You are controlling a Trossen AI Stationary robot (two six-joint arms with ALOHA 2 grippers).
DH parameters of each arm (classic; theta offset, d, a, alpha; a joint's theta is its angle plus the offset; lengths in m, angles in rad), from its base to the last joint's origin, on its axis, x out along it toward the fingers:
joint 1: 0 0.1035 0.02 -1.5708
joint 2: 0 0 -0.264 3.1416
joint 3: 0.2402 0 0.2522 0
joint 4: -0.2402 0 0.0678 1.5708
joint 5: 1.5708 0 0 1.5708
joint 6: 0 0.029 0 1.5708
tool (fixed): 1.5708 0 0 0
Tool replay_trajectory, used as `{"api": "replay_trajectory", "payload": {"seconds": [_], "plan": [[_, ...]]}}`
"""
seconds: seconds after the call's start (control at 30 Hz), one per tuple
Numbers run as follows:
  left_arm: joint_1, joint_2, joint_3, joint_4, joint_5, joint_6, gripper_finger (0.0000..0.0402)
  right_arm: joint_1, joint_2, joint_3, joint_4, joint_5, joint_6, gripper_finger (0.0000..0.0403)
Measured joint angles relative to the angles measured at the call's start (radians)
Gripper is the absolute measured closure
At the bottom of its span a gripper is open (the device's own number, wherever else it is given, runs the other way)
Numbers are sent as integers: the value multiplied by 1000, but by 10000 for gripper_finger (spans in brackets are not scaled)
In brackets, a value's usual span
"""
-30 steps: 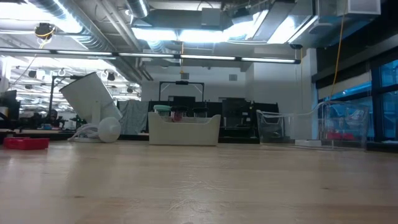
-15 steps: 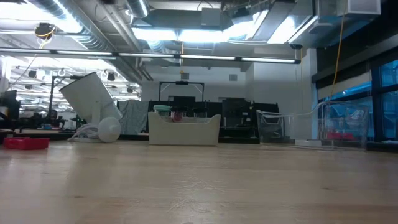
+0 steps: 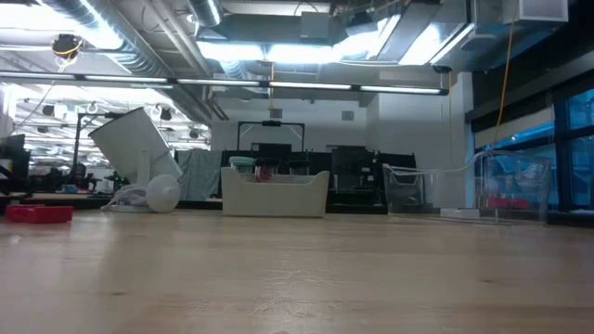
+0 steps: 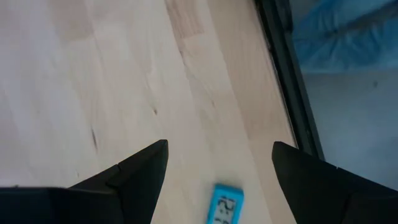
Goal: Pick & Place Office items
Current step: Put the red charger adapter into the bottom transparent bin, then put the blue digital clock into the top transparent bin
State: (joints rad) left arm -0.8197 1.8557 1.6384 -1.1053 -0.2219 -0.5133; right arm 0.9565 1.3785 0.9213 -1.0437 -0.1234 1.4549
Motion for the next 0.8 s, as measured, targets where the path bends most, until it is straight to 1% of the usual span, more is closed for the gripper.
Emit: {"api": "replay_trajectory", "payload": {"seconds": [0.13, 0.3, 0.43, 0.6, 0.67, 0.8], "plan": [[-49, 0, -25, -26, 12, -47, 117, 0, 0, 60, -3, 16, -13, 74], [-100, 0, -97, -23, 18, -105, 117, -2, 0, 130, -5, 99, -23, 76], [-118, 0, -159, -22, 26, -149, 117, -11, 0, 174, -4, 156, -23, 76], [-117, 0, -229, -5, 39, -154, 117, -26, 0, 205, -4, 208, -23, 76], [-123, 0, -266, 7, 62, -144, 117, -34, 0, 211, -4, 220, -23, 76], [-123, 0, -341, 82, 109, -128, 117, -49, 0, 211, -4, 221, -23, 76]]}}
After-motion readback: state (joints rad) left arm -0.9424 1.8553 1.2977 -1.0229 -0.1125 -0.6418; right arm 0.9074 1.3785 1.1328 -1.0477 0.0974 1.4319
